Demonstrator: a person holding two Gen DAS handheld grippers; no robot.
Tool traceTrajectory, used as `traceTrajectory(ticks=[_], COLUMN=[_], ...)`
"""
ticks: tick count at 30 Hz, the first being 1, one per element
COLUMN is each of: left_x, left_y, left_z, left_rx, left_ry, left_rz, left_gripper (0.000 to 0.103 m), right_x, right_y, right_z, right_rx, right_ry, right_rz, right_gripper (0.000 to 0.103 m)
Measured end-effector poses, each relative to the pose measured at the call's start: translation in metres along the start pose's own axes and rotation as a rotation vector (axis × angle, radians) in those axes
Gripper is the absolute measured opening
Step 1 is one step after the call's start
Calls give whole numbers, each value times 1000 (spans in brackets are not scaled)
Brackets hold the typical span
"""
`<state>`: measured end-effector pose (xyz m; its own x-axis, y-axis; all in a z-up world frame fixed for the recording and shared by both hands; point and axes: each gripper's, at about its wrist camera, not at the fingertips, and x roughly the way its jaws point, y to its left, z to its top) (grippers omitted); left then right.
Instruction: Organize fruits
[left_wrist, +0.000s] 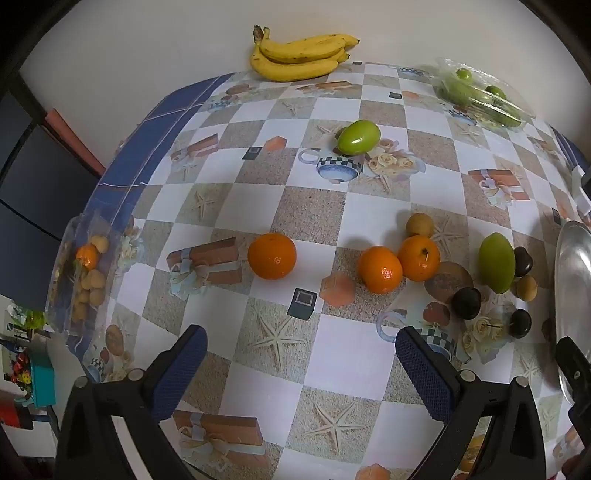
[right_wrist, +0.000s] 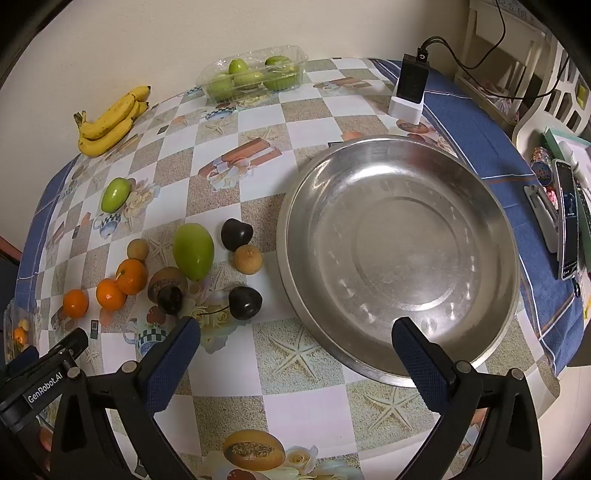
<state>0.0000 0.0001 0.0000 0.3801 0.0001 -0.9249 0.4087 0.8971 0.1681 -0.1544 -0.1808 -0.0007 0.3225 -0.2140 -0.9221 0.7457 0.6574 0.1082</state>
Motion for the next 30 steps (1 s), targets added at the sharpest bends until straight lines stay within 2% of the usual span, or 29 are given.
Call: traceTrajectory(ticks=[16,30], left_x=[0,0], left_y=[3,4], left_z=[1,1], left_rx=[-13,-31], left_ry=[5,7], left_rz=[0,-41], left_gripper=[103,103], right_x=[1,1], right_y=[0,1], right_z=[0,0], right_rx=[0,1], right_ry=[3,4], right_rz=[-1,-1], right_gripper=[103,103])
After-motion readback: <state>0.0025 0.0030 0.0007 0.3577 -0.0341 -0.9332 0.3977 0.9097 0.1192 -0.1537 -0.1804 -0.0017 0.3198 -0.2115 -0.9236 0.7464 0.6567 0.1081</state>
